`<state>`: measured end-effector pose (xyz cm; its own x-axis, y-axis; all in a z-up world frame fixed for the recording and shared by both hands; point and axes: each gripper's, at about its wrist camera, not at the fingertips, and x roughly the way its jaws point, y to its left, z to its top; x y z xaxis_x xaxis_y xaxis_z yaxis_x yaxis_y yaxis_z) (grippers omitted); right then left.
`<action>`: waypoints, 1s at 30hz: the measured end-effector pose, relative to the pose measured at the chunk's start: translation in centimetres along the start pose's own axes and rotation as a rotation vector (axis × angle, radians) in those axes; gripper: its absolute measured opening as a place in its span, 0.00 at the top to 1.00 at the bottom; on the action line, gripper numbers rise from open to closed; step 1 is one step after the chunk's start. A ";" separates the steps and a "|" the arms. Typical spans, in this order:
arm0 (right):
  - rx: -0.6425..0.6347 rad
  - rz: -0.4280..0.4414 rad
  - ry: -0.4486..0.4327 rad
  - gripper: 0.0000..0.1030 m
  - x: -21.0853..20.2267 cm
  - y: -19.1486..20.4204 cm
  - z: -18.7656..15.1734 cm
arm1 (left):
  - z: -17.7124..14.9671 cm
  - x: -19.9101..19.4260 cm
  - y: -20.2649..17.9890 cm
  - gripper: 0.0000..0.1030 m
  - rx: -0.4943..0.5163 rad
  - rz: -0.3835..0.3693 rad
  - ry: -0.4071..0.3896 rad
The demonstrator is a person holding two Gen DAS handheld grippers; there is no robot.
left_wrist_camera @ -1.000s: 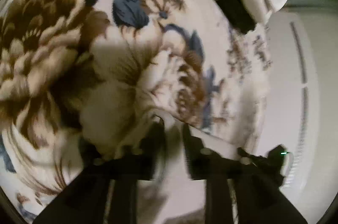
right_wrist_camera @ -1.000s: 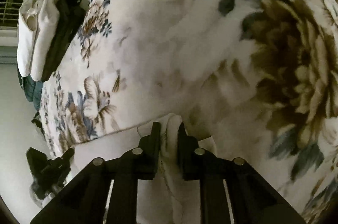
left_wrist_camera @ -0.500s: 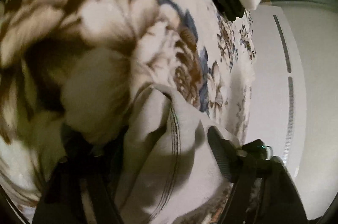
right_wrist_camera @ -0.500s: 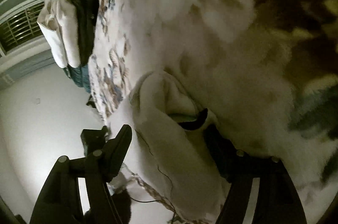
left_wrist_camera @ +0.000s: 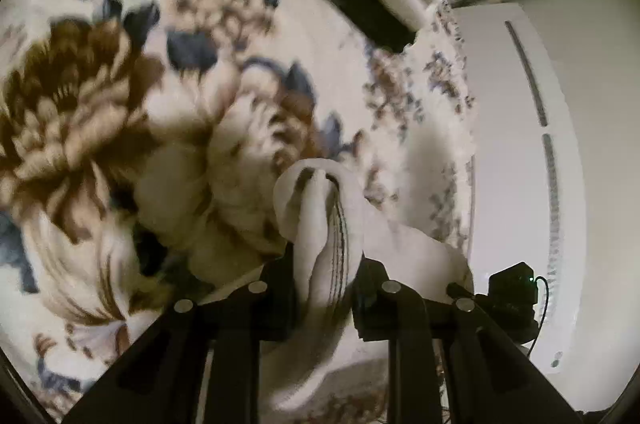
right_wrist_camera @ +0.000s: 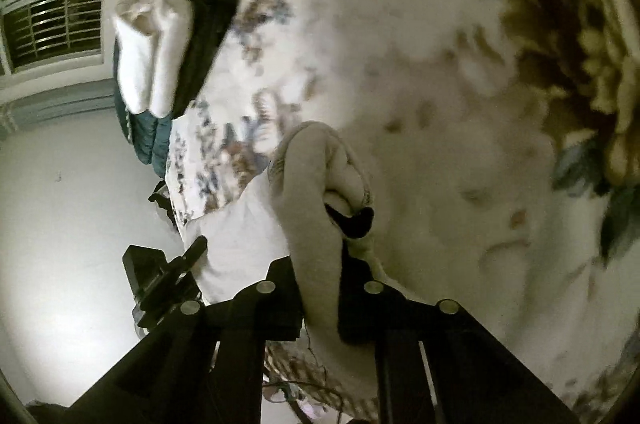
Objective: Fold small clothes
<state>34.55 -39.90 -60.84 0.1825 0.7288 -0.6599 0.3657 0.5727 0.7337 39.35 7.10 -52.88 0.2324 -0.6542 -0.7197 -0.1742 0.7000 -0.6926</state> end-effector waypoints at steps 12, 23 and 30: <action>-0.135 -0.001 -0.117 0.89 -3.4 19.2 6.8 | 16.2 -10.2 -8.5 0.82 0.098 -0.052 -0.153; -0.266 -0.016 -0.195 0.89 2.9 38.1 25.0 | 38.2 -9.8 -12.1 0.79 0.178 0.095 -0.206; -0.273 -0.164 -0.183 0.89 9.0 40.6 32.4 | 42.0 -4.2 -9.4 0.72 0.178 0.273 -0.145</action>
<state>80.66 -22.25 -42.27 0.3108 0.5537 -0.7726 0.1514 0.7736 0.6153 80.21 15.37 -41.30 0.3359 -0.3972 -0.8540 -0.0819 0.8910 -0.4466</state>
